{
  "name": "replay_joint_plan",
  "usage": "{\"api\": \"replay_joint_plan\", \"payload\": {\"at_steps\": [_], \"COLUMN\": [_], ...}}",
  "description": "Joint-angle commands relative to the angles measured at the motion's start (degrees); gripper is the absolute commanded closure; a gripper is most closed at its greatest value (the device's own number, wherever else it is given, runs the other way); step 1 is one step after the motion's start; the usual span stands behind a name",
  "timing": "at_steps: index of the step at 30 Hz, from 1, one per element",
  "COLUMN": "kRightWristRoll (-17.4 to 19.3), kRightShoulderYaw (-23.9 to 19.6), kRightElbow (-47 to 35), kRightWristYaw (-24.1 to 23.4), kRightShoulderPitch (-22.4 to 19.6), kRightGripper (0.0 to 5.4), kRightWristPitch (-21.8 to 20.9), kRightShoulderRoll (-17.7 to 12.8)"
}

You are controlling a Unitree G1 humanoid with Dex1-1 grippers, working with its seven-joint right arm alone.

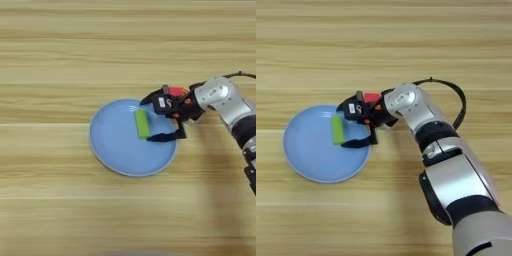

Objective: Move the objects on the table

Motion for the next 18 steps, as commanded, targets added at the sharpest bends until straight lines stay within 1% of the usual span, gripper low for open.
{"api": "replay_joint_plan", "payload": {"at_steps": [1,10,18], "kRightWristRoll": [-2.1,-2.4,-3.0], "kRightShoulderYaw": [1.0,2.1,3.4], "kRightElbow": [-0.6,-0.3,1.1], "kRightWristYaw": [-1.0,-0.8,-1.8], "kRightShoulderPitch": [-2.9,-2.5,-2.4], "kRightGripper": [0.04,0.04,0.04], "kRightWristPitch": [1.5,2.9,4.8], "kRightShoulderRoll": [-1.5,-0.6,0.1]}}
